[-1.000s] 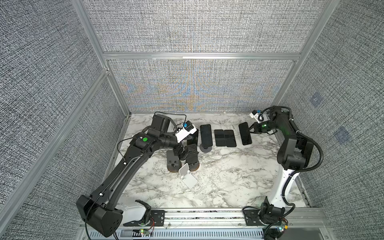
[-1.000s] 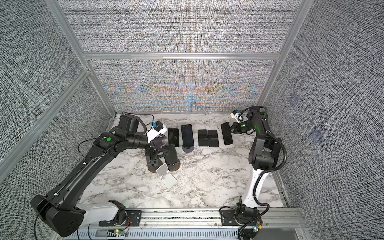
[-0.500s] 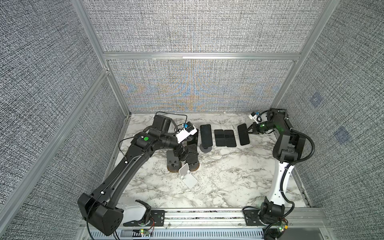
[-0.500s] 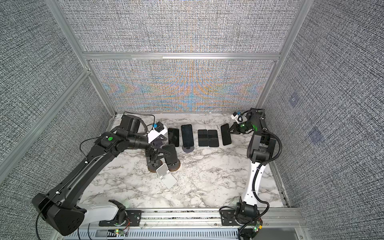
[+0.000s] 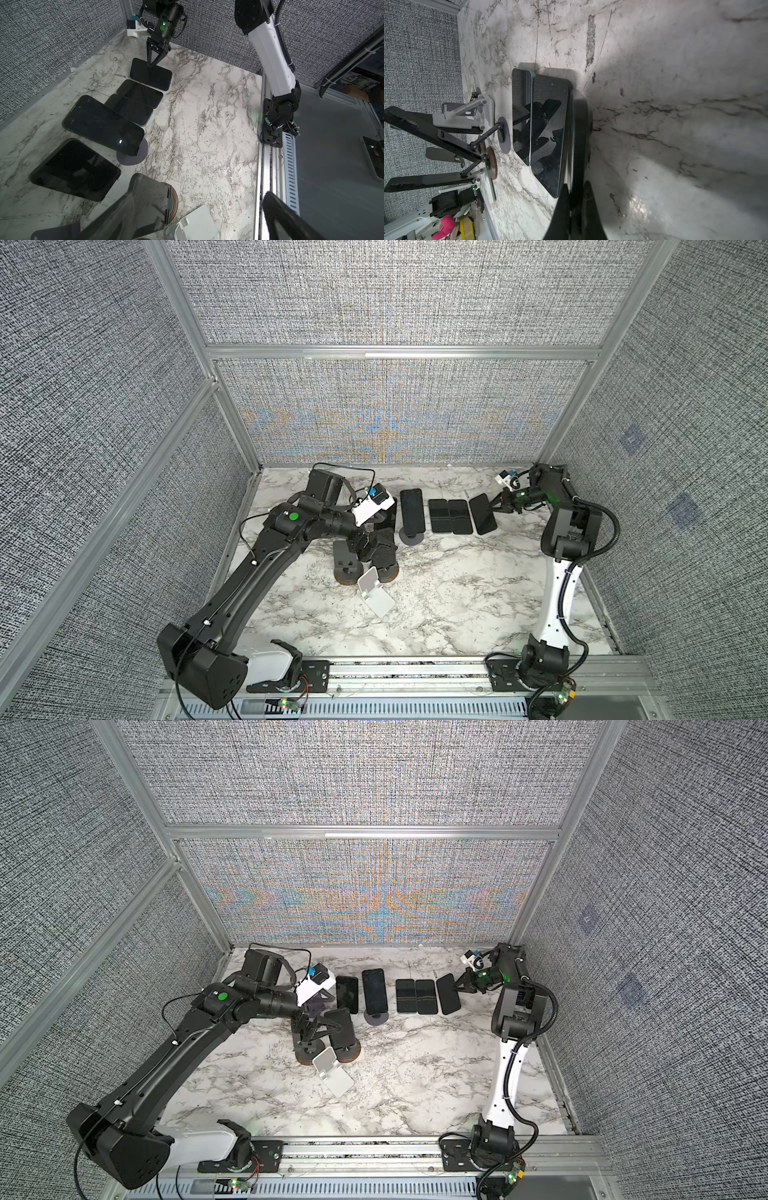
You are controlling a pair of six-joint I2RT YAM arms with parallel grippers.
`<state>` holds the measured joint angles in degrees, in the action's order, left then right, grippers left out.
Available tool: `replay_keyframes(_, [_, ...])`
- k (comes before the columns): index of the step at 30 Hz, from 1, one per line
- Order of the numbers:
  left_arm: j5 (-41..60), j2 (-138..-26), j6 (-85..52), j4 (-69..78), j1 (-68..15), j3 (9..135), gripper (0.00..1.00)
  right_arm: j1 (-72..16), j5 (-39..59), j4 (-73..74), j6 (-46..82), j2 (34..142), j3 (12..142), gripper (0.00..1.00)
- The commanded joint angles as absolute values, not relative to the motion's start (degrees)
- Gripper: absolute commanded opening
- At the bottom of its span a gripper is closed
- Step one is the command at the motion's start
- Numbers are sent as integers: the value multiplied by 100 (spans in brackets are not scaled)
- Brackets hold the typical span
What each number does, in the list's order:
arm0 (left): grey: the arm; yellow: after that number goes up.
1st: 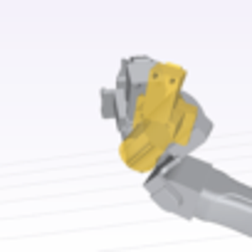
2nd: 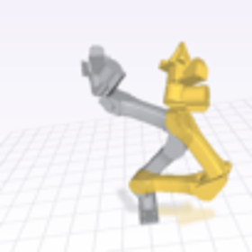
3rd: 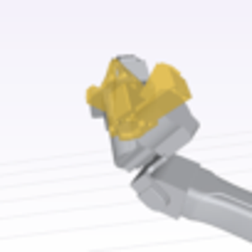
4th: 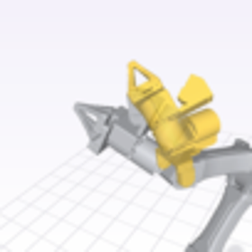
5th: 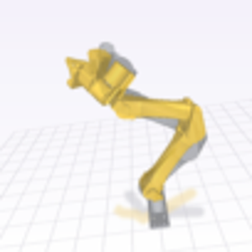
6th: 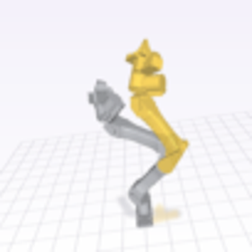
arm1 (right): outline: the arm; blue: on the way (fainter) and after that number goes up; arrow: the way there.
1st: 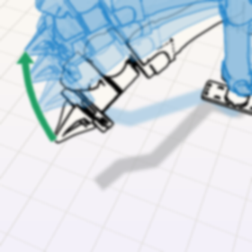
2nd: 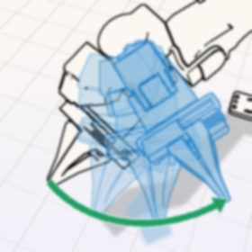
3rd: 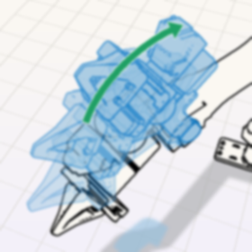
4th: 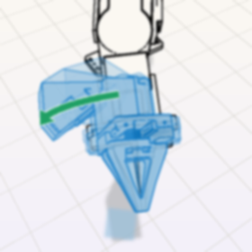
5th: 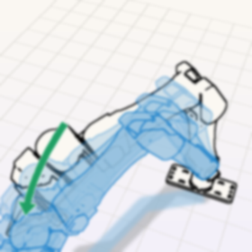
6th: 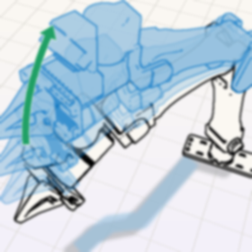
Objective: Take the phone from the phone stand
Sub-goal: 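Lower the phone flat beside the other lying phones with the right gripper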
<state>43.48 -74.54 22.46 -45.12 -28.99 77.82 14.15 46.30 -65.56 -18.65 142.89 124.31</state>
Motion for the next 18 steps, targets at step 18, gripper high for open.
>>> replay_keyframes(18, [4373, -7502, 2259, -4537, -2889, 7809, 97, 1378, 3981, -5961, -824, 14320, 12192, 0])
